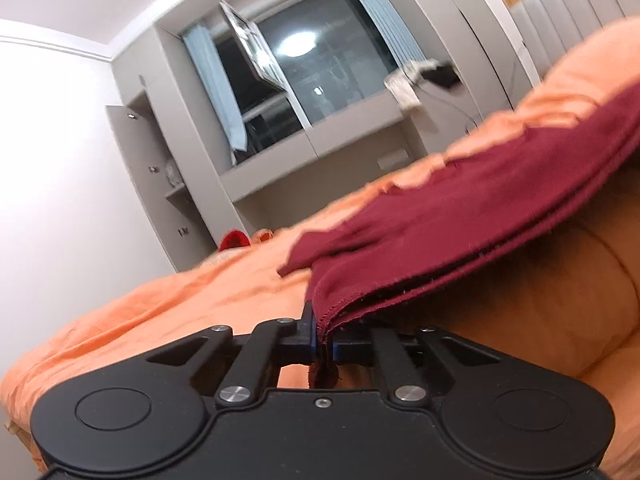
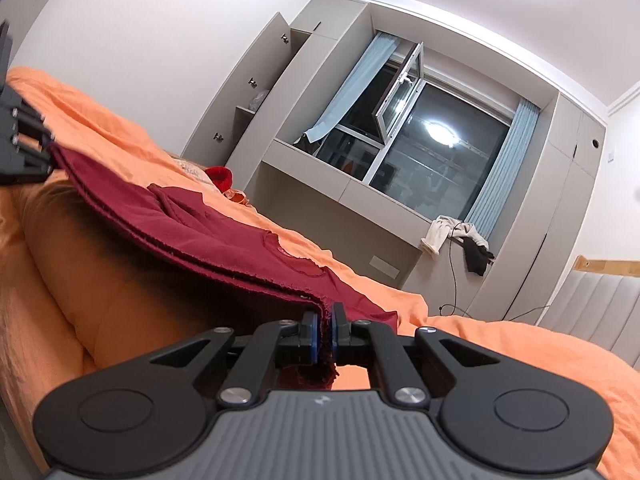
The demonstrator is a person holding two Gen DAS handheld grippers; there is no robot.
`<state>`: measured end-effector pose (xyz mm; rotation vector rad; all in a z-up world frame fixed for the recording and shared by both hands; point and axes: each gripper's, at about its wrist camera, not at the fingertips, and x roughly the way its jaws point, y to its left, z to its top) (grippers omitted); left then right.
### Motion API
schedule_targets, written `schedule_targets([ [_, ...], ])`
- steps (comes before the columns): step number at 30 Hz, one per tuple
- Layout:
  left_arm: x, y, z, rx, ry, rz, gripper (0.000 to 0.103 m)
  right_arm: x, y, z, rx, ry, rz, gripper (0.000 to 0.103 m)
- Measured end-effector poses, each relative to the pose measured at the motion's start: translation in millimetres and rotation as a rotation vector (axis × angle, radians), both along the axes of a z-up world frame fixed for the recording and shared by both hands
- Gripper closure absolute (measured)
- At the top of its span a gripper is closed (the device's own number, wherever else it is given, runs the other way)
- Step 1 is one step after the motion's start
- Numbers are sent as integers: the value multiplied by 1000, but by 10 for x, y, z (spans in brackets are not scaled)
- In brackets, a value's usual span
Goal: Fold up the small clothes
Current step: 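Hold the hem with both grippers and fold it over toward the collar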
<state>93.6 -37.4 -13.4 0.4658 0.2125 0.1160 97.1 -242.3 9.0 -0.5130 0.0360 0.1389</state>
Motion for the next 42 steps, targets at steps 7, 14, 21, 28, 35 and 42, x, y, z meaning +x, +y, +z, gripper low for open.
schedule_targets([
  [7, -233, 139, 233, -117, -133, 0, 98, -272, 93, 49, -9, -54, 2, 98],
  [14, -667, 151, 605, -203, -185, -71, 98, -845, -36, 292, 2, -91, -14, 98],
  [21, -1416, 143, 970, -135, -215, -171, 98, -1478, -126, 585, 51, -170, -4, 98],
  [28, -1840, 150, 1302, -169, -185, -227, 98, -1481, -230, 754, 112, -186, 13, 98],
  [35, -1486, 149, 1480, -163, -155, -225, 97, -826, -261, 895, 37, -202, 4, 98],
  [42, -624, -47, 1648, -110, -116, -121, 97, 248, -195, 990, 9, -153, -30, 98],
])
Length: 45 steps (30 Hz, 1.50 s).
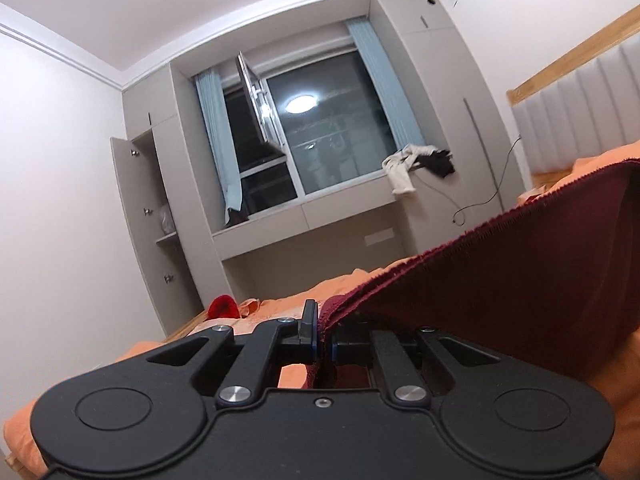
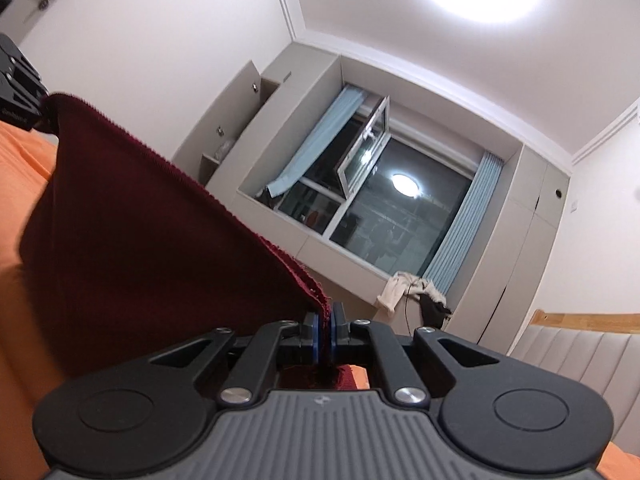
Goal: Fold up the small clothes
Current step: 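Hold the hem with both grippers and fold it over toward the collar, then open both grippers to release the hem onto the shirt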
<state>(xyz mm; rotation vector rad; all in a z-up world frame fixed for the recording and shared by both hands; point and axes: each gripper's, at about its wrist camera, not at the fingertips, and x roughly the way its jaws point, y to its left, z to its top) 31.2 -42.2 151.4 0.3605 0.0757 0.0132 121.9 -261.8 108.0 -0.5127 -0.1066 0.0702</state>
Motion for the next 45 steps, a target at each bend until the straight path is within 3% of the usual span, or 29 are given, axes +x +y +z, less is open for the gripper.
schedule_targets([
  [8, 1293, -43, -9, 1, 94, 67, 96, 1202, 21, -110, -4, 136, -21, 98],
  [16, 2519, 96, -393, -10, 270, 102, 95, 2039, 122, -522, -45, 256, -48, 98],
  [26, 3123, 348, -923, -78, 414, 155, 89, 2459, 190, -925, -27, 332, -36, 90],
  [31, 3157, 446, -1037, -147, 435, 157, 77, 2492, 139, -952, -12, 345, -64, 76],
  [33, 3125, 475, -1043, -179, 428, 151, 65, 2507, 102, -948, 8, 357, -75, 51],
  [35, 3100, 512, -1030, -209, 420, 150, 51, 2500, 47, -938, 37, 369, -78, 34],
  [38, 3061, 579, -1014, -250, 407, 153, 42, 2461, -4, -935, 57, 379, -84, 21],
  [39, 3049, 589, -1011, -255, 405, 151, 38, 2454, -15, -937, 55, 382, -90, 12],
  [41, 3028, 582, -1023, -253, 405, 153, 31, 2436, -33, -962, 48, 382, -106, 3],
  [45, 3029, 515, -1128, -192, 423, 176, 30, 2496, -42, -1054, -3, 410, -159, 1],
])
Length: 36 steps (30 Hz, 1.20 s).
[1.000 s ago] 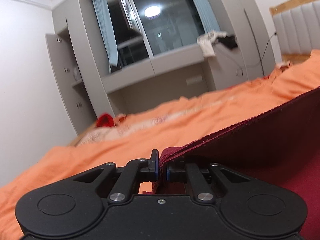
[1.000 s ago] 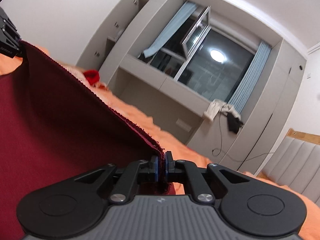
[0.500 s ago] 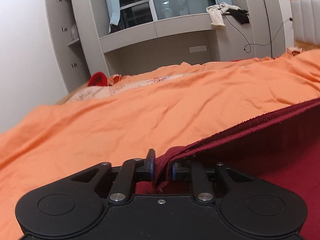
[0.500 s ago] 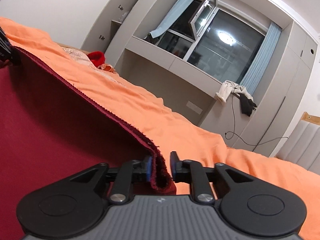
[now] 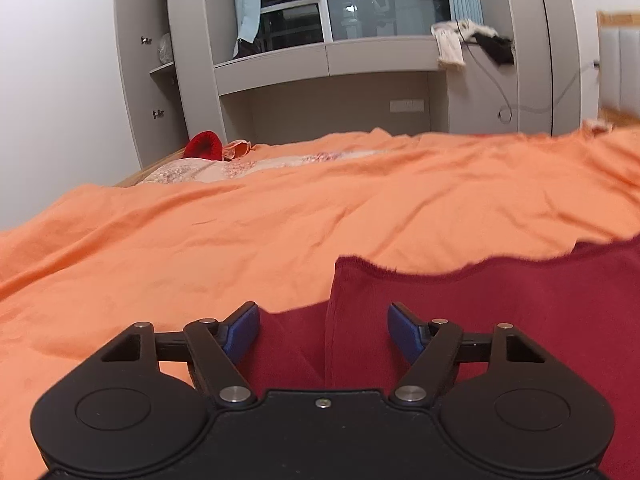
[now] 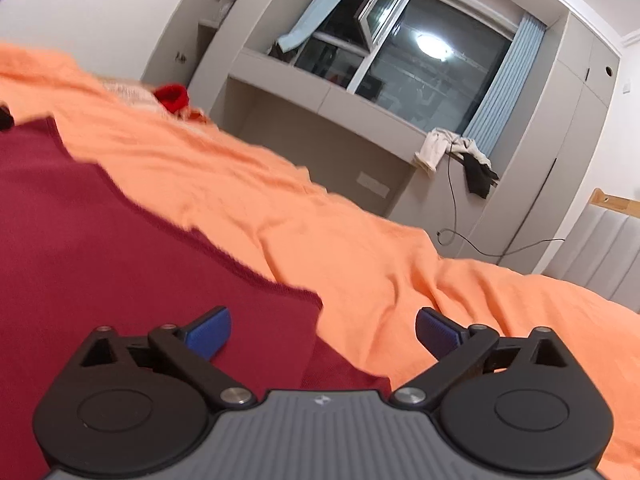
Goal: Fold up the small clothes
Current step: 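Open both grippers to release the hem onto the shirt, then withdraw both grippers away from the folded shirt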
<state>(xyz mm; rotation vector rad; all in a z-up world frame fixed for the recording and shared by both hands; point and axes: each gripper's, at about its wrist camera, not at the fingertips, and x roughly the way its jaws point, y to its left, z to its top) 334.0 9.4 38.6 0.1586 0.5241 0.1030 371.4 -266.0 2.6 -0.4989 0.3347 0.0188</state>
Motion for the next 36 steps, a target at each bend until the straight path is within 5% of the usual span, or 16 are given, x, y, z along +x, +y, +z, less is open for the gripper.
schedule_targets([
  [8, 30, -20, -115, 29, 39, 24, 25, 86, -170, -22, 89, 55, -37, 0],
  [19, -268, 232, 197, -210, -66, 33, 3, -295, -617, 439, 297, -84, -100, 0],
  [36, -1110, -10, 336, -303, -206, -118, 1, -1041, -448, 801, 378, -219, -16, 0],
])
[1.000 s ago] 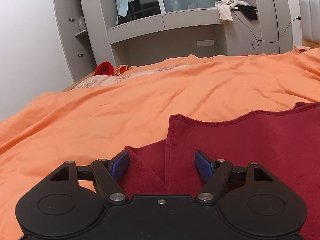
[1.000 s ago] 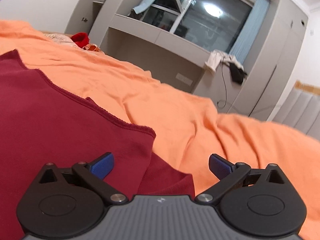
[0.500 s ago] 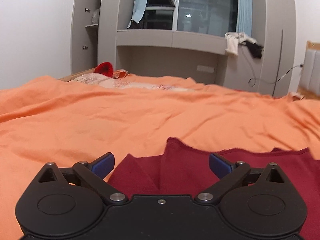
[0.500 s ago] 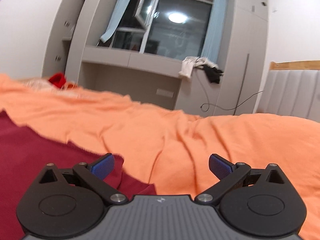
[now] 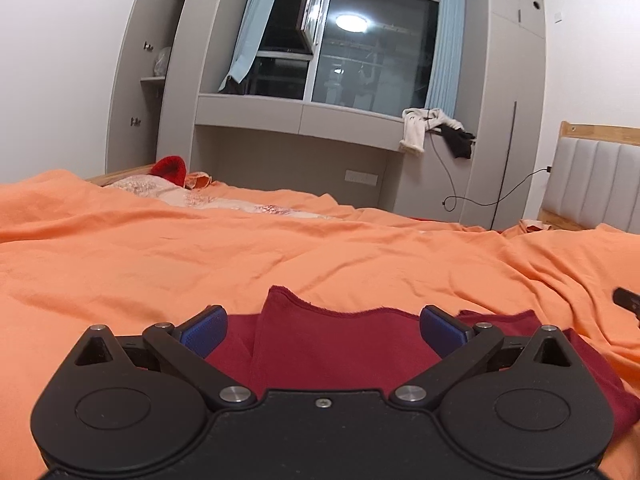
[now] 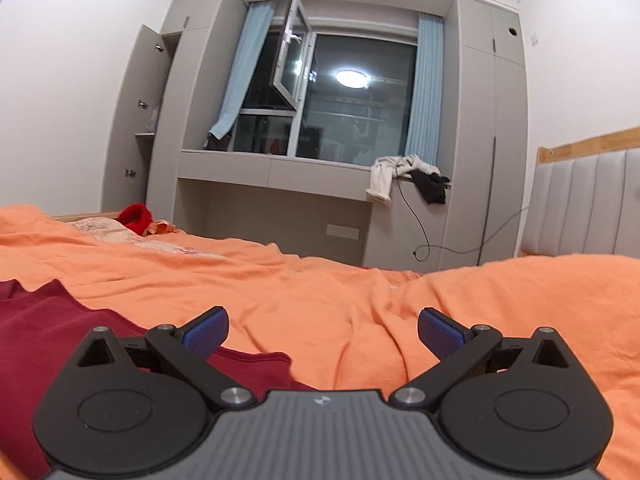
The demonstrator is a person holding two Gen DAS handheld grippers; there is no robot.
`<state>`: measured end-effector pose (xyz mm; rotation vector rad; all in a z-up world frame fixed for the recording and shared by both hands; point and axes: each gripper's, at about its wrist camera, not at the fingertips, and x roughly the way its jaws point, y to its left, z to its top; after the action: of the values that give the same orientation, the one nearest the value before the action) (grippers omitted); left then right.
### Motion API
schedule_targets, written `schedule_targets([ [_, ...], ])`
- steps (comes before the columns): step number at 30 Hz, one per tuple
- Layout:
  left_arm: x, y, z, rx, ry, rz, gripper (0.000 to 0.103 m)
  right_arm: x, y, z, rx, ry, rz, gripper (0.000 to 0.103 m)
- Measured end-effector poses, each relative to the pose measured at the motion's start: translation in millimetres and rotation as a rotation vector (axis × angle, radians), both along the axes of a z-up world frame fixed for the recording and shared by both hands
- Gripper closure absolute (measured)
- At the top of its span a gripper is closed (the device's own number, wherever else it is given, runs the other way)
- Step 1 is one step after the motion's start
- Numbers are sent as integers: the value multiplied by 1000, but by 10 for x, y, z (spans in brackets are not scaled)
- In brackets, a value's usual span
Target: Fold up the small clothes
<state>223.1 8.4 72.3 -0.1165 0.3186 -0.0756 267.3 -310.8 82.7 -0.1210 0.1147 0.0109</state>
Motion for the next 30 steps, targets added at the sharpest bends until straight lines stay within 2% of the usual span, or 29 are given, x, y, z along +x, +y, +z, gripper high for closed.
schedule_targets([
  [4, -291, 4, -29, 15, -38, -16, 1, -164, 97, 24, 19, -21, 20, 0],
  [10, -614, 111, -127, -62, -33, -20, 1, -451, 209, 4, 57, -41, 34, 0],
  [17, -903, 219, -314, -165, 19, -4, 1, -805, 417, -106, 43, -39, 72, 0],
  [22, -1036, 255, -449, -224, 76, -44, 1, -890, 555, -151, 4, -36, 86, 0],
  [30, -1018, 299, -595, -289, 153, -72, 1, -953, 628, -181, 36, -14, 95, 0],
])
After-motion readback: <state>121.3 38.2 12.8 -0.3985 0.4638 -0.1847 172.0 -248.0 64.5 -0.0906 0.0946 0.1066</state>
